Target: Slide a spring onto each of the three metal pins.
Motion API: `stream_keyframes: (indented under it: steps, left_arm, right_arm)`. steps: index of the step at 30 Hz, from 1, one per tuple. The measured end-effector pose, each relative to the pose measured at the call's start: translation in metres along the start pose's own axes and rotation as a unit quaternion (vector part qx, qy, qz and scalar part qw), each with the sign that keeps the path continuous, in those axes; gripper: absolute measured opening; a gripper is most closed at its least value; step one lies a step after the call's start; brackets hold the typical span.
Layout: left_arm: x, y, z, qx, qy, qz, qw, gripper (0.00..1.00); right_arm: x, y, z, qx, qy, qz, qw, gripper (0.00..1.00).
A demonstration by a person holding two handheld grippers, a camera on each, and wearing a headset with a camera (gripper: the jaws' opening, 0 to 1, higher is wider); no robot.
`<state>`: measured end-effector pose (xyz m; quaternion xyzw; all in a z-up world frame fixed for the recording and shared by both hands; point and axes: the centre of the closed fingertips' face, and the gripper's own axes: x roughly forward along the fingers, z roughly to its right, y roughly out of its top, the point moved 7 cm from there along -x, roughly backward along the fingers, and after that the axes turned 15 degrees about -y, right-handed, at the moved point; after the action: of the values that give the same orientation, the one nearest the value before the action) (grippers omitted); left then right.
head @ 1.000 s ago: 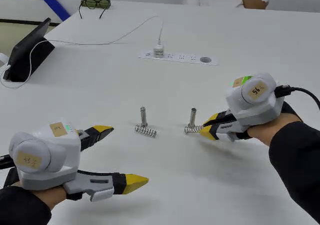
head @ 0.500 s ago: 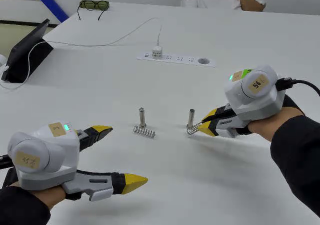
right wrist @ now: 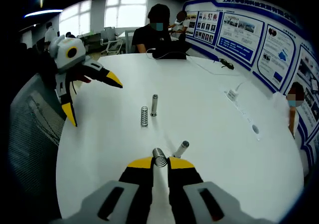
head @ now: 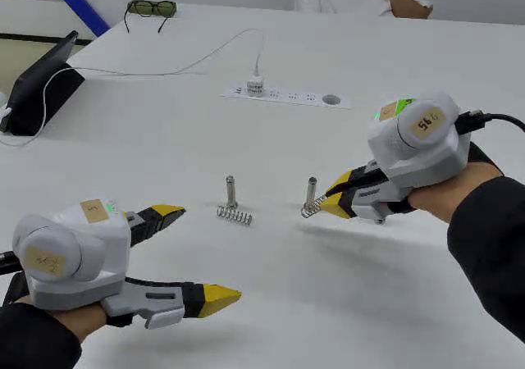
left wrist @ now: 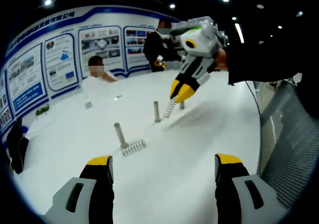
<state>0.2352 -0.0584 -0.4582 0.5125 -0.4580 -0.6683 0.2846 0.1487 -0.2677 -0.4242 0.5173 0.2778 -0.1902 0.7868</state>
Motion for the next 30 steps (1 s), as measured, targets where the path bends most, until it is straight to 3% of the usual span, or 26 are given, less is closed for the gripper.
stream_keyframes:
  steps: [9, 16, 30]
  left_arm:
    - [0.009, 0.008, 0.0, 0.023, -0.025, -0.012, 0.9994, 0.8]
    - [0.013, 0.019, -0.002, 0.033, -0.047, -0.009, 0.9983, 0.71]
    - [0.031, 0.034, 0.004, 0.063, -0.093, -0.02, 0.9934, 0.55]
  right_arm:
    - [-0.012, 0.016, -0.014, -0.026, 0.021, 0.004, 0.9994, 0.12]
    - [-0.018, 0.024, -0.022, -0.033, 0.032, 0.006, 0.9989, 0.12]
    - [-0.028, 0.04, -0.042, -0.049, 0.063, 0.017, 0.9967, 0.12]
